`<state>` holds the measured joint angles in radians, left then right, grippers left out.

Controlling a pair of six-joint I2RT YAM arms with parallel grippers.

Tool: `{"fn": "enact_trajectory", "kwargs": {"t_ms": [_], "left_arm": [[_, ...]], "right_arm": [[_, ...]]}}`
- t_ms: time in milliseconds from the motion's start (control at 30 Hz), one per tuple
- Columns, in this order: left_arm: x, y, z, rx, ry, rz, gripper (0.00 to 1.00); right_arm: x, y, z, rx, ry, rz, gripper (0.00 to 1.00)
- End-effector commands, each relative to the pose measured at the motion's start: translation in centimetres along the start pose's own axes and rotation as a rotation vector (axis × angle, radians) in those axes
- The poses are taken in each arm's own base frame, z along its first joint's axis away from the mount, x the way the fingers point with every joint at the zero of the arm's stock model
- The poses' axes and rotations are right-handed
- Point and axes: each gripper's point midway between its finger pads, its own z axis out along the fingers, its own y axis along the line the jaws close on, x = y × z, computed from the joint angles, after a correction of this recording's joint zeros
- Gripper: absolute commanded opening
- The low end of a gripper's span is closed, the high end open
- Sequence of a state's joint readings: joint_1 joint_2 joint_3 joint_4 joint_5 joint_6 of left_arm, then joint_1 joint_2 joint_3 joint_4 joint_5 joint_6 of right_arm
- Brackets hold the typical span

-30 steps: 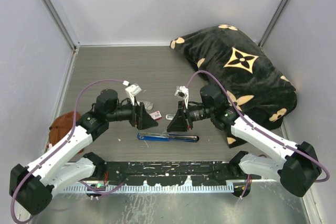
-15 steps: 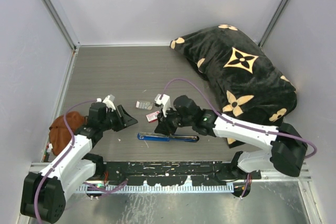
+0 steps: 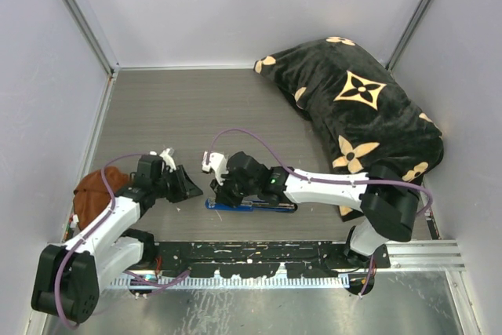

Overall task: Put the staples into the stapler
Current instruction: Install the staple into the stapler.

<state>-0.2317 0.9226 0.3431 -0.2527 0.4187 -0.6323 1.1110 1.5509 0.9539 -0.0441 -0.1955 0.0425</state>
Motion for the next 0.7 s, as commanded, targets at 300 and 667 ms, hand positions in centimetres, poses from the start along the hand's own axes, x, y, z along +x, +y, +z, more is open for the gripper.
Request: {"fn": "enact_trajectory", "kwargs": {"t_ms": [300, 667], "left_arm": [[0.9, -0.6, 0.6, 0.049, 0.098, 0.035, 0.27], [1.1, -1.0, 1.0, 0.064, 0.128, 0.048, 0.25]], "right_arm": [[-3.4, 0.1, 2.9, -0.025, -0.047, -0.15, 0.15], [-2.3, -0.2, 4.0, -0.024, 0.004, -0.185, 0.15]]}}
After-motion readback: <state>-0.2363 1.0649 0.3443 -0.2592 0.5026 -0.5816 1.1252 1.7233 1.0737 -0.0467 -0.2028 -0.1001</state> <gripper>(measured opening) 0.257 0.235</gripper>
